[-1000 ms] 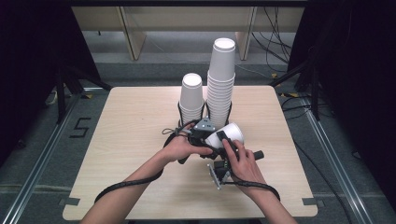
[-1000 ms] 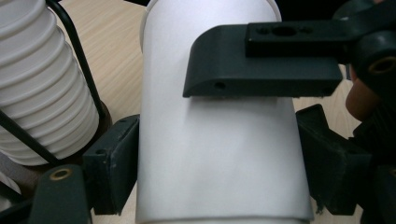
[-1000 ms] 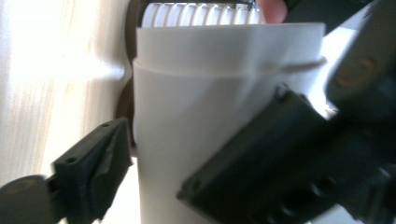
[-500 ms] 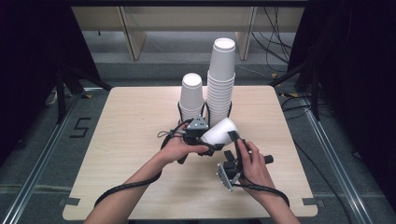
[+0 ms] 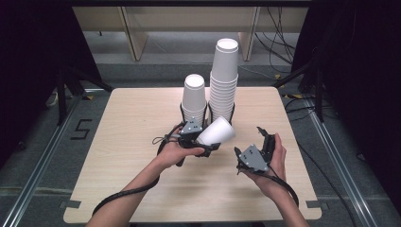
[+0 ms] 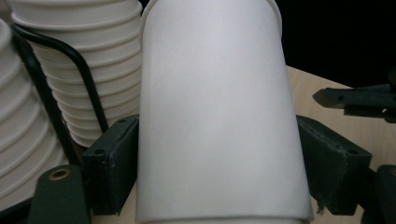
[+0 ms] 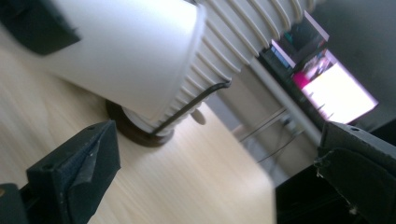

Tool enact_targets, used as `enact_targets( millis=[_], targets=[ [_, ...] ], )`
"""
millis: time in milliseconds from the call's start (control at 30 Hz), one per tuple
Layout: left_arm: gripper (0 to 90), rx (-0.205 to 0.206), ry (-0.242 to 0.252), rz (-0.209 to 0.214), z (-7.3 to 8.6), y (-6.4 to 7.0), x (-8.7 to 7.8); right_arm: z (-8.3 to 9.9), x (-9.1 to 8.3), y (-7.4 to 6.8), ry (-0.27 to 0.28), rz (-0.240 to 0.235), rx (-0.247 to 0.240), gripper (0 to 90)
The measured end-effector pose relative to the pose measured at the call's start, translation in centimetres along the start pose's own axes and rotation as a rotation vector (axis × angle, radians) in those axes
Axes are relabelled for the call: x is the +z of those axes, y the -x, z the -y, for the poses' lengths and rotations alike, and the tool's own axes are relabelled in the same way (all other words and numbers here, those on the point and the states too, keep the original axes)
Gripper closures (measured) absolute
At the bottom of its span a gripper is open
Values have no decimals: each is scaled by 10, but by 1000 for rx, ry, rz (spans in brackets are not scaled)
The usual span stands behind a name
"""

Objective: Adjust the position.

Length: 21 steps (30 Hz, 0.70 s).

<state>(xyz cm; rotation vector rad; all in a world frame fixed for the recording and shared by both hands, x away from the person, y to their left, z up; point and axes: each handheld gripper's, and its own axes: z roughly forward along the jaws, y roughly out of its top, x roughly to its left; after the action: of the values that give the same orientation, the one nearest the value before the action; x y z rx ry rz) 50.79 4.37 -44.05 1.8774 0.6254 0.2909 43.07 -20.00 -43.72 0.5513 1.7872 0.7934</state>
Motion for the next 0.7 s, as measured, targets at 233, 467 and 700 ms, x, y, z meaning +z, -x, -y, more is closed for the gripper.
enact_targets(
  millis=[233, 467, 700],
  targets=[
    [206, 9, 33, -29, 0, -3, -3, 4, 6, 11, 22, -91, 381, 6],
    [207, 8, 40, -51, 2, -3, -2, 12, 12, 16, 65, -221, 849, 20],
    [207, 9, 50, -61, 1, 0, 1, 11, 18, 14, 72, -317, 1219, 24]
  ],
)
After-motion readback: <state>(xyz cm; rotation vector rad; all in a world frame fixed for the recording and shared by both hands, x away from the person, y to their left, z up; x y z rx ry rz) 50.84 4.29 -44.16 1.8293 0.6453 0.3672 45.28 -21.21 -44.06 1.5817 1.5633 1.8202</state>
